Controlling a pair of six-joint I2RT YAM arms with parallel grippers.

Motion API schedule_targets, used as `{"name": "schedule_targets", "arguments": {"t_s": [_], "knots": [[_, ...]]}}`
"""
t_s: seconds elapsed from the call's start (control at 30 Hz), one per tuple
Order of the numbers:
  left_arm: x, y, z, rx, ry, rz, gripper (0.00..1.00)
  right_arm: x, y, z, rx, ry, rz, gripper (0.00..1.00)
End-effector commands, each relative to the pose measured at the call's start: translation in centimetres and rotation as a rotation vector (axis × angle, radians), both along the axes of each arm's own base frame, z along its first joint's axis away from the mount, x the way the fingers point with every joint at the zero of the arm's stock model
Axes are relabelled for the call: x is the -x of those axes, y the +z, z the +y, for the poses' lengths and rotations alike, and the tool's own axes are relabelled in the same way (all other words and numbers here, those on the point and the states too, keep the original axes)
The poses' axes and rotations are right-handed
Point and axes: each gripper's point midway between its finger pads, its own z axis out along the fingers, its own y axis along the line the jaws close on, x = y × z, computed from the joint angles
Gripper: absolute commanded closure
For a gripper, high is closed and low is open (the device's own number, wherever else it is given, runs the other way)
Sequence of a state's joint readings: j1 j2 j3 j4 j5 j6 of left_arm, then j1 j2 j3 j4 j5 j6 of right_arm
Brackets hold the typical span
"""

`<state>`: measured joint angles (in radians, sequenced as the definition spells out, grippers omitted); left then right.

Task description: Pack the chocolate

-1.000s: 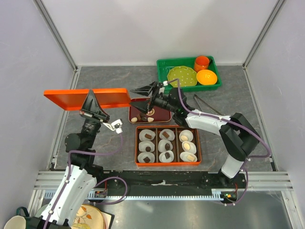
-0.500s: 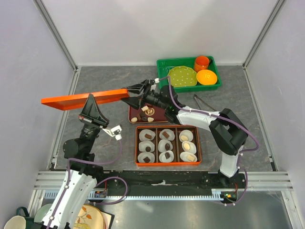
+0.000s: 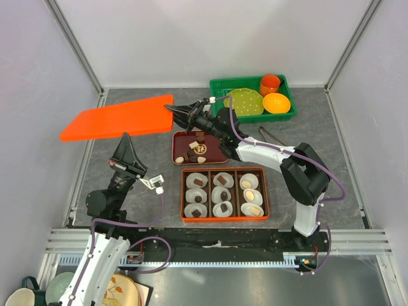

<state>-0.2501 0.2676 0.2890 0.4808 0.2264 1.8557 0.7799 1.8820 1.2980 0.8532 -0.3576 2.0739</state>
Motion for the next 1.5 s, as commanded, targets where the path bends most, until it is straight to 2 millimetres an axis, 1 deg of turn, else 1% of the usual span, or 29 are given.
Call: {"name": "schedule_targets", "arguments": {"t_s": [0.0,0.13,0.17,0.23,0.27,0.4,0.43,0.47,0.5,0.53,0.67,0.83,0.9,0.93,0.97,1.0,1.03,1.07,1.1,1.13,1.17,1.2,1.23,1.27,1.33,1.37,1.4,1.43,1.47], "knots": [[0.9,-0.5,-3.0,-0.123,-0.118,-0.034,0.99,3.0,2.2,0.1,-0.039,0.057,-0.122,1.00],[0.8,-0.7,-2.9,-0.130,-0.110,-0.022,0.99,2.7,4.1,-0.7,-0.065,0.038,-0.184,1.00],[0.7,-0.7,-2.9,-0.129,-0.108,-0.020,0.95,2.3,4.8,-1.0,-0.063,0.021,-0.215,1.00],[0.6,-0.7,-2.7,-0.133,-0.097,-0.011,0.79,1.6,6.0,-1.8,-0.058,-0.017,-0.269,1.00],[0.5,-0.8,-2.7,-0.135,-0.095,-0.004,0.70,1.6,7.5,-2.2,-0.070,-0.030,-0.304,1.00],[0.2,-1.3,-2.6,-0.140,-0.082,0.010,0.48,0.6,10.5,-3.2,-0.038,-0.085,-0.427,1.00],[0.1,-1.4,-2.5,-0.139,-0.073,0.014,0.31,-0.2,10.8,-3.6,-0.017,-0.104,-0.436,1.00],[-0.2,-1.6,-2.1,-0.131,-0.053,0.026,0.30,-0.3,12.2,-4.1,-0.016,-0.129,-0.488,1.00],[-0.3,-1.7,-2.0,-0.125,-0.045,0.032,0.30,-0.4,12.6,-4.3,-0.008,-0.133,-0.505,1.00],[-0.5,-1.7,-1.8,-0.118,-0.037,0.040,0.22,-0.7,13.8,-5.0,-0.015,-0.153,-0.532,1.00],[-1.0,-1.8,-0.9,-0.075,-0.005,0.081,0.04,-1.8,15.5,-6.4,0.001,-0.204,-0.592,1.00],[-2.2,-3.6,-0.2,-0.052,0.031,0.190,0.01,-3.3,18.3,-7.9,0.159,-0.319,-0.752,1.00],[-2.7,-3.3,0.5,0.031,0.035,0.255,0.01,-4.0,18.9,-8.9,0.250,-0.368,-0.807,1.00],[-3.1,-3.9,0.8,0.062,0.037,0.324,0.01,-4.1,18.7,-9.6,0.349,-0.395,-0.851,1.00],[-3.2,-2.3,1.5,0.126,0.053,0.346,0.01,-4.2,18.7,-10.2,0.388,-0.418,-0.864,1.00],[-3.4,-2.5,1.9,0.227,0.039,0.428,0.01,-5.0,16.7,-11.0,0.467,-0.417,-0.834,1.00],[-2.9,-0.1,2.5,0.300,0.037,0.442,0.01,-4.3,17.1,-12.2,0.480,-0.438,-0.852,1.00],[-3.9,-2.9,3.0,0.337,0.087,0.611,0.01,-4.2,16.3,-12.8,0.497,-0.441,-0.838,1.00],[-3.9,-3.9,2.9,0.436,0.072,0.715,0.01,-4.9,13.3,-13.5,0.545,-0.427,-0.791,1.00],[-3.2,-2.5,3.0,0.485,0.063,0.746,0.01,-3.8,13.7,-14.5,0.543,-0.431,-0.801,1.00],[-2.4,-5.9,2.5,0.513,0.073,0.920,0.01,-3.2,12.7,-14.8,0.551,-0.404,-0.796,1.00],[-2.0,-6.9,2.0,0.512,0.063,0.999,0.01,-3.4,10.0,-15.5,0.590,-0.385,-0.750,1.00],[-1.0,-7.2,1.0,0.505,0.010,1.058,0.01,-2.2,10.3,-16.5,0.585,-0.391,-0.757,1.00],[-0.2,-8.5,0.7,0.523,0.004,1.130,0.01,-1.7,9.5,-17.0,0.587,-0.375,-0.734,1.00],[0.7,-9.4,-0.1,0.549,-0.028,1.207,0.01,0.1,7.4,-18.8,0.598,-0.331,-0.696,1.00],[1.6,-10.9,-0.2,0.597,-0.012,1.301,0.01,0.5,6.2,-19.7,0.622,-0.317,-0.662,1.00],[1.8,-11.5,-0.6,0.615,-0.004,1.366,0.01,2.4,5.4,-20.3,0.632,-0.279,-0.657,1.00],[2.4,-12.2,-1.2,0.657,-0.021,1.437,0.01,3.2,4.6,-20.8,0.651,-0.263,-0.648,1.00],[2.8,-13.0,-1.5,0.671,-0.015,1.490,0.01,3.9,2.6,-21.5,0.684,-0.236,-0.607,1.00]]}}
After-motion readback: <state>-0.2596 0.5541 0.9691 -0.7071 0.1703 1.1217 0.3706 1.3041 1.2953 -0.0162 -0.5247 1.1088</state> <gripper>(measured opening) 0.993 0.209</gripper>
